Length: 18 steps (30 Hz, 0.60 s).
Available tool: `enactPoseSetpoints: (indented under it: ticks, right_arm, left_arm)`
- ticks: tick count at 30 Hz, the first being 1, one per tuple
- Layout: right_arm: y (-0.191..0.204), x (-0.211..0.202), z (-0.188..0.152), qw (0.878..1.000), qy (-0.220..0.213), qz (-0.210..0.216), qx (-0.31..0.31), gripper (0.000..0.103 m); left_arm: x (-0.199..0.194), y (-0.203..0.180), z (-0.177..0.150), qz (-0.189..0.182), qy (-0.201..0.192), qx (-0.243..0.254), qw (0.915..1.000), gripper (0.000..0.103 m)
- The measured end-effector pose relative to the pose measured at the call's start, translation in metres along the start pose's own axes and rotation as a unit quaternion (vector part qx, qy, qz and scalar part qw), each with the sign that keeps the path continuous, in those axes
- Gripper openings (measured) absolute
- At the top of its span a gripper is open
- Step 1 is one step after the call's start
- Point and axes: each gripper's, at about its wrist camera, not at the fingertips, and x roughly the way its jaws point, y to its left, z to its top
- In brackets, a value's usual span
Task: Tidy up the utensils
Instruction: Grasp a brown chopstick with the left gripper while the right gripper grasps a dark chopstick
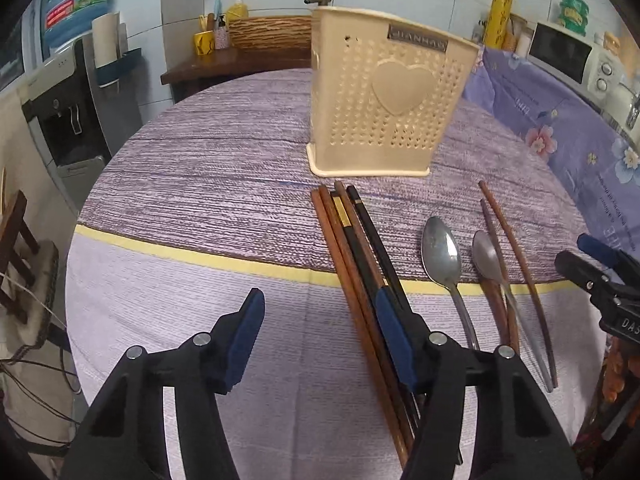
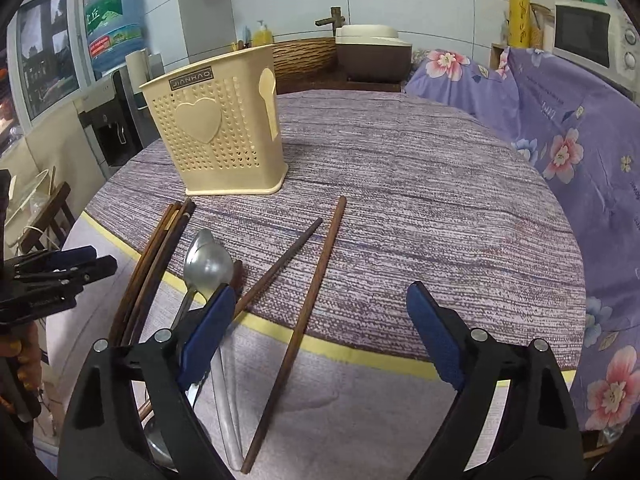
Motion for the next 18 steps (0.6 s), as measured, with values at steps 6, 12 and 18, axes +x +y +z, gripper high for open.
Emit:
enactPoseSetpoints:
  ticks: [6,12,18]
  right_arm:
    - [-0.002,0.009,0.003,1.0,0.011,-0.007,0.002,0.087]
    - [-0.004,0.018,0.005,1.0,0.023,-0.021,-0.001,0.086]
    - [-0.013,0.026,0.014,0.999,0.037,-0.024,-0.002,0.079]
  left_arm:
    - [0.017,-0.005,0.0,0.013,0.028,0.006,0.9995,0.049]
    - [0.014,0.011,-0.001,0.017,0.031,0.003,0.9994,0.05]
    - [0.011,0.037,0.01,0.015,0.039,-0.024,0.9988,0.05]
